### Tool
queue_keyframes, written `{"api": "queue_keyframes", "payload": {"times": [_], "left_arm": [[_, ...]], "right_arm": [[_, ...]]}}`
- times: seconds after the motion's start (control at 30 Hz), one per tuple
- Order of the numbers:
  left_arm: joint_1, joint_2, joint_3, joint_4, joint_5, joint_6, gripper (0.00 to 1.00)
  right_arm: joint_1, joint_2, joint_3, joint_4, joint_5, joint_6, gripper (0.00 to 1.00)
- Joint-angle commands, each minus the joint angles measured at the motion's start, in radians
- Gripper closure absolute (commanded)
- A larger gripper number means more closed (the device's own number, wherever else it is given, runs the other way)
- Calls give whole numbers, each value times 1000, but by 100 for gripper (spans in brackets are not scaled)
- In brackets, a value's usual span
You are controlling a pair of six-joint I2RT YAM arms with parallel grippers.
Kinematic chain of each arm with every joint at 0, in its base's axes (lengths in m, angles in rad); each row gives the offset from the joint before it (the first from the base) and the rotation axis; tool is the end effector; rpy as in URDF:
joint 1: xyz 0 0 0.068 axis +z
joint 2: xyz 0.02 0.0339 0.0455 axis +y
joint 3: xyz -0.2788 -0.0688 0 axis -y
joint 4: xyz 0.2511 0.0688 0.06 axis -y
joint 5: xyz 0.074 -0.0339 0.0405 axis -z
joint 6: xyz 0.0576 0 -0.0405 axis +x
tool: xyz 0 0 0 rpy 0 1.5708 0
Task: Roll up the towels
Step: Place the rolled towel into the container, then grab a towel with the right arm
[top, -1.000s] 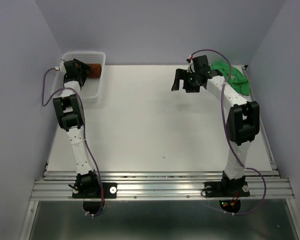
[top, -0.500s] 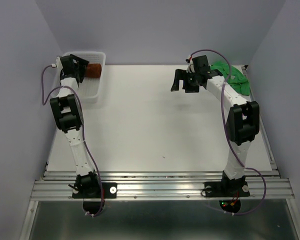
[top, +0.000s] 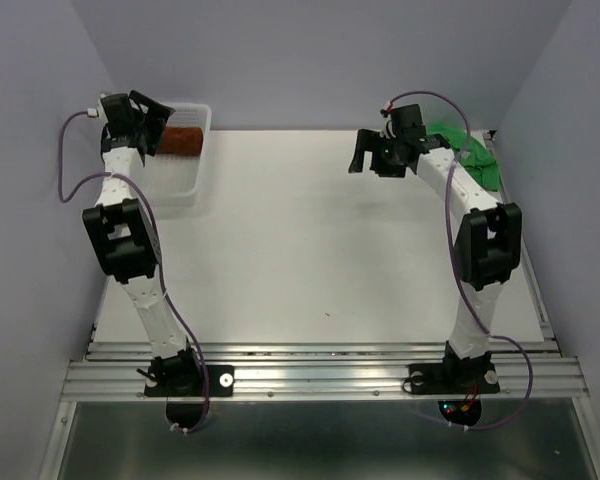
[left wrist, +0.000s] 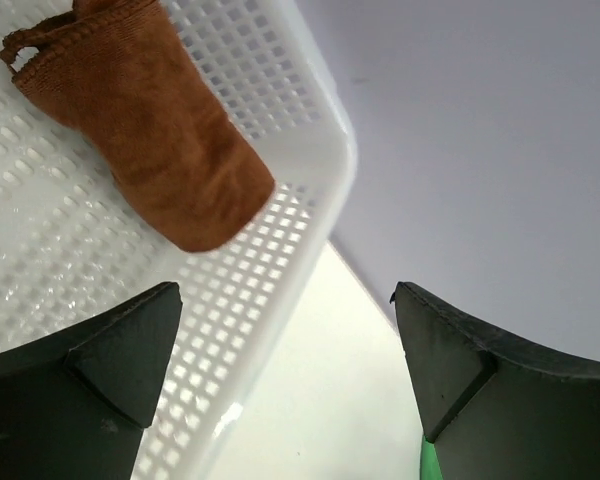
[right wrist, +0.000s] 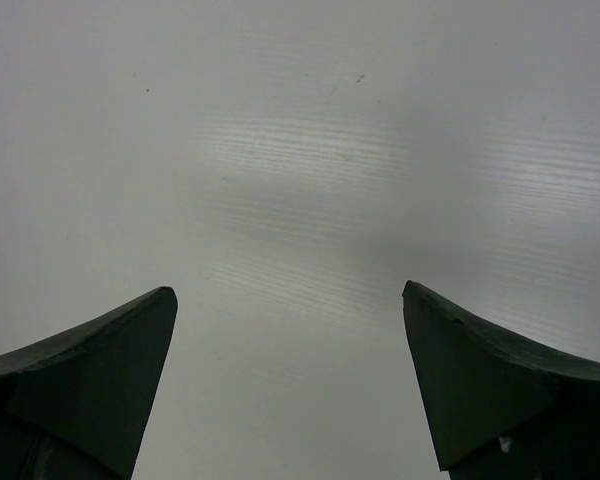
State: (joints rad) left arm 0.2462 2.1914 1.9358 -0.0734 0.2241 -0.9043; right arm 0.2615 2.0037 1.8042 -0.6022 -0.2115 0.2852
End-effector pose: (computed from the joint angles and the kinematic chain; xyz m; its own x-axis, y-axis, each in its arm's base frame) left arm 0.5496 0.1249 0.2928 -0.1673 -0.8322 -0.5286 -0.2671 0.5544 -0.7882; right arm 0.4660 0.1372 0.2820 -0.7769 0.0768 -0.6250 -0.1826 0.9224 0.3404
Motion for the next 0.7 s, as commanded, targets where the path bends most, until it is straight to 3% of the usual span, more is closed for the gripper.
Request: {"api": "queue_keyframes", "payload": {"times": [0.0, 0.13, 0.23, 0.27, 0.43, 0.67], "left_arm": [[10, -256, -67, -63, -1, 128, 1], [-11, -438, -228, -106, -70, 185, 1], [-65, -579, -343, -144, -211, 232, 1], [-99, -608, -389, -161, -301, 235, 1], [-154, -752, -559, -195, -397, 231, 1], [-163, -797, -658, -212, -368, 232, 1]], "right_arm": [[-89, -36, 73, 22, 129, 52, 0], [-159, -28, 106, 19, 227, 40, 0], [-211, 0, 161, 13, 377, -1, 0], [-225, 24, 173, 13, 409, -12, 0], [-307, 214, 357, 15, 581, -118, 0], [-403, 450, 622, 83, 514, -178, 0]]}}
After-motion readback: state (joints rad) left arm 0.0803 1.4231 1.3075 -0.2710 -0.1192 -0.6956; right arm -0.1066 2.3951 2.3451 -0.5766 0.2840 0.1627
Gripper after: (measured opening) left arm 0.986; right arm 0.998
